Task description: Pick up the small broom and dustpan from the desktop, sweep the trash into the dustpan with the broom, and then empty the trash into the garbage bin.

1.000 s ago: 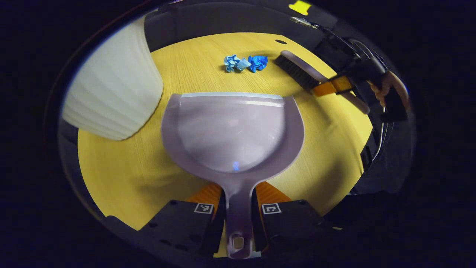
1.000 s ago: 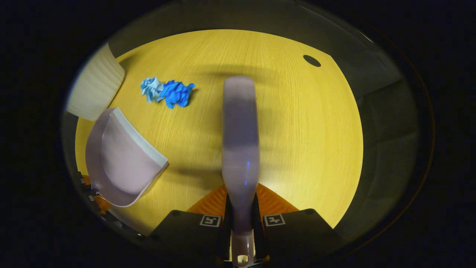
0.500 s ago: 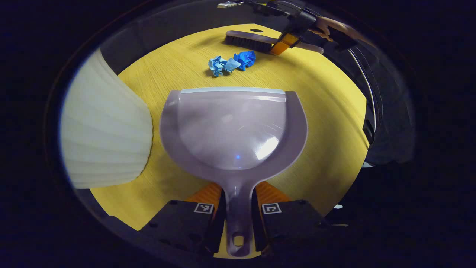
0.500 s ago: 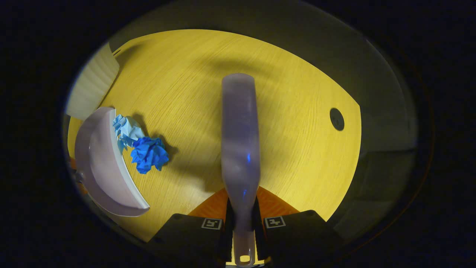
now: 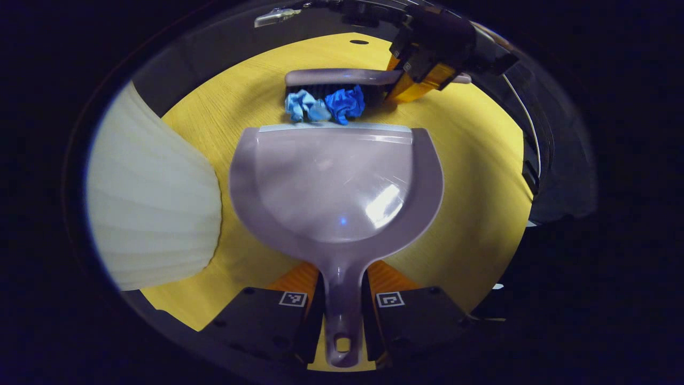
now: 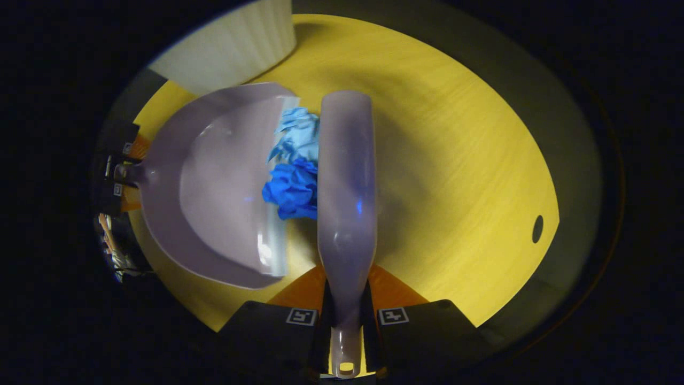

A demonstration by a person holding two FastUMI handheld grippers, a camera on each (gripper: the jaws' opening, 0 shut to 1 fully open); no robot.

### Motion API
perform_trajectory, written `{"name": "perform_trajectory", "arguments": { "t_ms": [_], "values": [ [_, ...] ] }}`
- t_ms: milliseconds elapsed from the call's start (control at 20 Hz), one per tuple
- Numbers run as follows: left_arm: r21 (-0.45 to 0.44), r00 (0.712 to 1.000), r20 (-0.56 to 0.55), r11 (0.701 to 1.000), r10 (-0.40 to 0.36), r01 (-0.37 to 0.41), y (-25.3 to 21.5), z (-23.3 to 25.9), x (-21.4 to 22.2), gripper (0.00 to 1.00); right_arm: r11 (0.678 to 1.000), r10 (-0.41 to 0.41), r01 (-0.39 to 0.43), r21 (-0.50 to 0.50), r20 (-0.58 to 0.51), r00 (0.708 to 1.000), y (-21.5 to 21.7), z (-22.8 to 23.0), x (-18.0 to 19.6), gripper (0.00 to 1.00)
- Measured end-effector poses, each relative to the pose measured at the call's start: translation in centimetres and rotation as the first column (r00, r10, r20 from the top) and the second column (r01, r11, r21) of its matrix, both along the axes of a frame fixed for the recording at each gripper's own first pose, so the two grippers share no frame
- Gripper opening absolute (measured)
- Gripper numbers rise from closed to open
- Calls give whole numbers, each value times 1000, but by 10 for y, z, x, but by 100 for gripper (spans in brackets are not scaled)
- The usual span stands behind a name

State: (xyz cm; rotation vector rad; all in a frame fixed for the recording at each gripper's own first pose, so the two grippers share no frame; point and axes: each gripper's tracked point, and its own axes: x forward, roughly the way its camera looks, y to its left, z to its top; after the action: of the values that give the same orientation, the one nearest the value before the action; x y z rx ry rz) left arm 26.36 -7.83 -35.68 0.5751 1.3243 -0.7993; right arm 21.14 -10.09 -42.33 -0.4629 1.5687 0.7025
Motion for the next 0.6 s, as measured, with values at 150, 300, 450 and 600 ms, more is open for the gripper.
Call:
{"name": "perform_trajectory", "arguments": {
  "t_ms": [150, 300, 450, 600],
  "values": [
    [-42, 1000, -1, 999, 17, -17, -1, 3, -1, 31, 998, -32, 33, 62, -21, 999, 1, 21, -10, 28],
    [-97, 999, 9, 994, 52, -51, -6, 6, 1, 30, 994, -103, 103, 44, -6, 995, -16, 20, 4, 28],
    [-157, 995, 16, 983, 103, -99, -9, 7, -4, 31, 979, -199, 198, 50, 15, 980, -31, 29, 9, 28],
    [-190, 990, 19, 973, 138, -132, -10, 18, -17, 28, 968, -249, 245, 62, 67, 966, -54, 38, 21, 28]
  ]
}}
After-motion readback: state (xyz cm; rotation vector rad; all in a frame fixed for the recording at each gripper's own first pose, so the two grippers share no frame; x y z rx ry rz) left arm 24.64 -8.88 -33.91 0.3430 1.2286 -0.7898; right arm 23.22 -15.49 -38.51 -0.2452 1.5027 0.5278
